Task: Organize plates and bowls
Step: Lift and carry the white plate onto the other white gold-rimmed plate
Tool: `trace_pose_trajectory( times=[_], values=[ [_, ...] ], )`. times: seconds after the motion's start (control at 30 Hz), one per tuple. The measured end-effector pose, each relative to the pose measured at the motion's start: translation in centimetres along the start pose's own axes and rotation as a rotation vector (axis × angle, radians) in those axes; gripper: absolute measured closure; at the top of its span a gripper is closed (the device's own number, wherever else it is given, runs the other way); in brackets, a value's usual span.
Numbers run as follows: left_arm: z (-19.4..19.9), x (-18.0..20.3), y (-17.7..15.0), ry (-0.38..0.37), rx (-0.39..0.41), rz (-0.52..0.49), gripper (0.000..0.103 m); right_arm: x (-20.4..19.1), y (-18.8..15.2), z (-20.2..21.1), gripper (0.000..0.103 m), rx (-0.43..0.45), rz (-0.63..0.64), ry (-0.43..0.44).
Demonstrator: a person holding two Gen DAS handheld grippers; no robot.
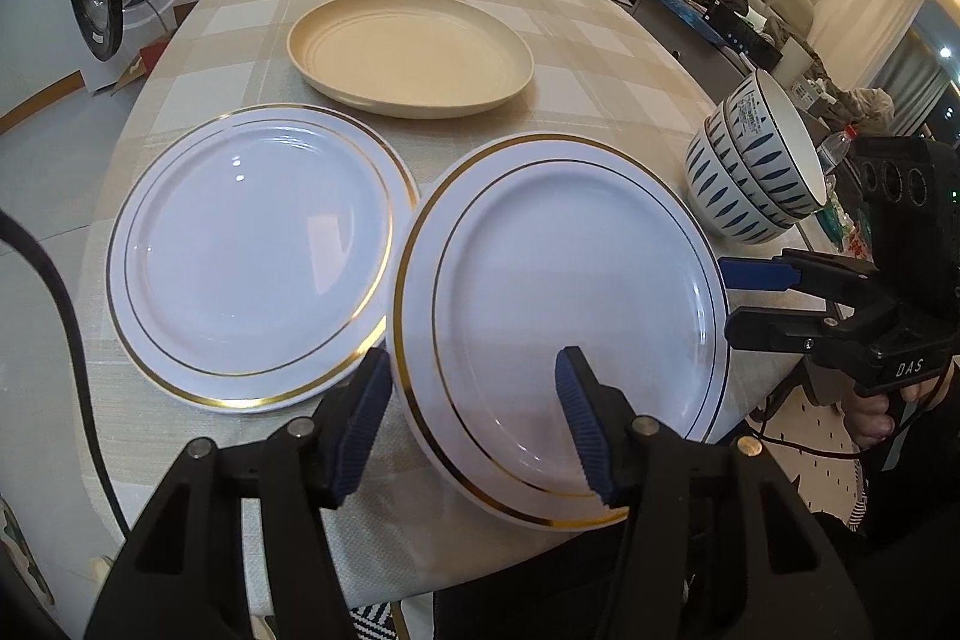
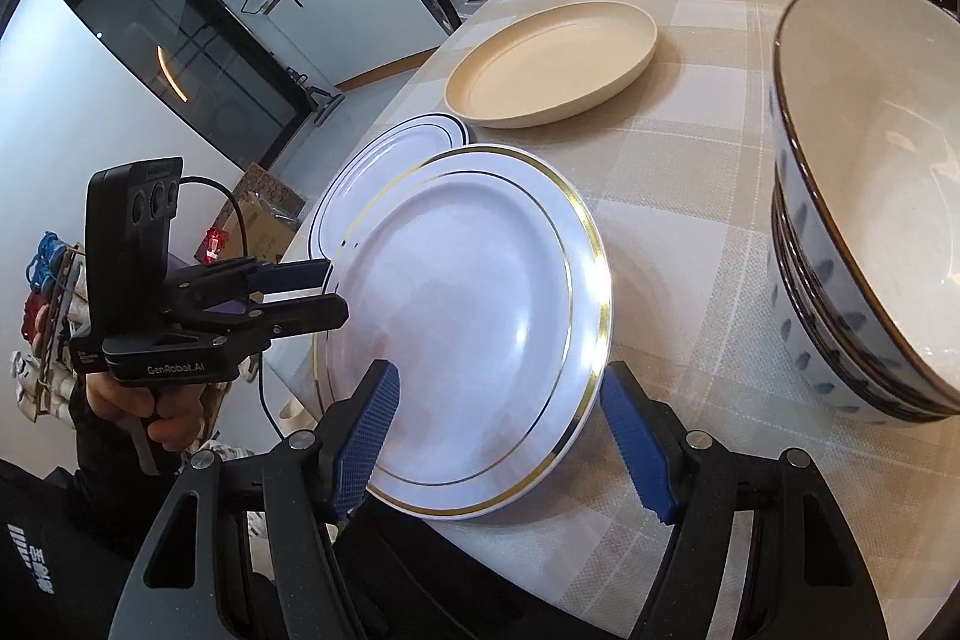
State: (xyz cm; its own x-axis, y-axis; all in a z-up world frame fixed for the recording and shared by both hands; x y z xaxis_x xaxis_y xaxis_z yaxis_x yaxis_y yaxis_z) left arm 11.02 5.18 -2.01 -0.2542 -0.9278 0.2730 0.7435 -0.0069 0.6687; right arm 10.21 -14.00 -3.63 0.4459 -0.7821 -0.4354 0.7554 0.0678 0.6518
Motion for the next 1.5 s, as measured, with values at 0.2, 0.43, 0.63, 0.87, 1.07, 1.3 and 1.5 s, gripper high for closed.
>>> trace_pose_trajectory(
  times=[0.2, 0.43, 0.63, 0.87, 1.07, 1.3, 1.5],
  values=[
    [0.7, -1.6, 0.5, 0.027, 0.022, 0.016, 0.048, -1.2, 0.9, -0.6, 0.032, 0.006, 0.024, 0.011],
    [1.2, -3.7, 1.2, 0.063, 0.041, 0.037, 0.048, -3.5, 2.3, -2.0, 0.032, 0.007, 0.05, 0.019],
    [1.7, -5.6, 1.8, 0.092, 0.059, 0.055, 0.048, -5.3, 3.5, -3.0, 0.032, 0.008, 0.074, 0.025],
    [2.0, -7.9, 2.5, 0.135, 0.071, 0.071, 0.048, -7.2, 4.7, -4.8, 0.032, 0.001, 0.089, 0.04],
    [1.8, -9.3, 2.7, 0.162, 0.064, 0.086, 0.048, -8.1, 5.8, -6.3, 0.032, 0.002, 0.095, 0.053],
    [1.1, -10.4, 3.1, 0.173, 0.054, 0.098, 0.048, -8.3, 6.8, -7.6, 0.032, -0.004, 0.092, 0.055],
    [0.6, -11.8, 3.5, 0.197, 0.049, 0.108, 0.048, -8.4, 7.0, -9.1, 0.032, -0.022, 0.09, 0.062]
  ],
)
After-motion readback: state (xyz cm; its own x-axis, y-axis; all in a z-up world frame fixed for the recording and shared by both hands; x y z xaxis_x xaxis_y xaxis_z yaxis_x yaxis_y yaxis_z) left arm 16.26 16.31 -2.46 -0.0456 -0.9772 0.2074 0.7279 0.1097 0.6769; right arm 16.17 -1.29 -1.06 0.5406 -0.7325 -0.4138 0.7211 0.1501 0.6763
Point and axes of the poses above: each gripper's, at about its wrist camera, not at the fingertips, and z roughly against the way its jaws point, x to its right, y to its top, the point moved 3 cm from there along -z, roughly the way its jaws point, and after that the axes turned 15 degrees about x, right-handed, at the moved point
